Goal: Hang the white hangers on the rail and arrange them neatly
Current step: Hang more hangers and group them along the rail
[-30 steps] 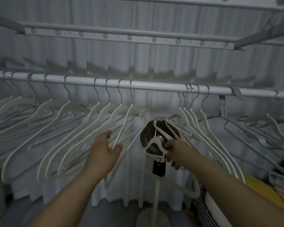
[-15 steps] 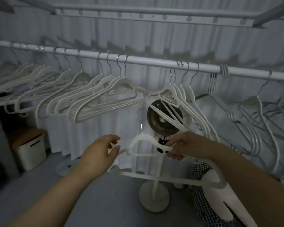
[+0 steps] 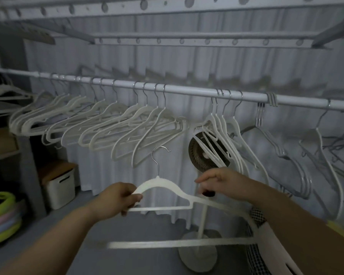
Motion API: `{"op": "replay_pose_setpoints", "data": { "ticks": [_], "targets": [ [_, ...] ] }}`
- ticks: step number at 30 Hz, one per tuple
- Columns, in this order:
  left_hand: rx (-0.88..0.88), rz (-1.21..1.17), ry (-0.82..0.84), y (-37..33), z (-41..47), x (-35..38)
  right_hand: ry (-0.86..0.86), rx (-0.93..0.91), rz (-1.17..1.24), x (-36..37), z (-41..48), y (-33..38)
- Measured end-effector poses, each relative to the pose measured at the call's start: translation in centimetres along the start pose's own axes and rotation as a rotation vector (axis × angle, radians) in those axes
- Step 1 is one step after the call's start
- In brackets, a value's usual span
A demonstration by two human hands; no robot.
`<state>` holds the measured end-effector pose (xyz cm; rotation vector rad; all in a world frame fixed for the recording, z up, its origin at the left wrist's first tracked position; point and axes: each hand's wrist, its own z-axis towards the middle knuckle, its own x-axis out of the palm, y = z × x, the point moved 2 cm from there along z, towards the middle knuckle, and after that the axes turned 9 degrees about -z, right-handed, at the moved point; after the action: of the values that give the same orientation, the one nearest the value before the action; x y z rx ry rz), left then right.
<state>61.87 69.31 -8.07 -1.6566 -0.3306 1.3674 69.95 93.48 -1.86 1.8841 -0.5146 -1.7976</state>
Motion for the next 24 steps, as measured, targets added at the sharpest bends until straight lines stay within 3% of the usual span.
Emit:
{"op": "replay_pose_setpoints", "data": {
  "ticks": [3, 6, 9, 15, 24],
  "targets": [
    [-0.031, 0.093, 0.016, -0.3, -0.1, -0.5, -0.299, -0.034, -0.057, -0.8, 1.5, 1.0],
    [-0.06, 0.305, 0.014, -1.7, 0.2, -0.4, -0.573, -0.021, -0.401, -1.9, 2.6, 1.4],
    [-0.047, 0.599, -0.049, -3.8, 1.0, -0.1, -0.727, 0.107, -0.689, -3.1, 3.6, 1.1],
    [-0.001, 0.539, -0.193, -7.0, 5.6, -0.6, -0.677, 0.404, -0.767, -4.9, 4.9, 0.7],
    [0.053, 0.541, -0.216, -9.3, 12.4, -1.8, -0.647, 0.481, -0.849, -5.8, 6.4, -0.5]
  ]
}}
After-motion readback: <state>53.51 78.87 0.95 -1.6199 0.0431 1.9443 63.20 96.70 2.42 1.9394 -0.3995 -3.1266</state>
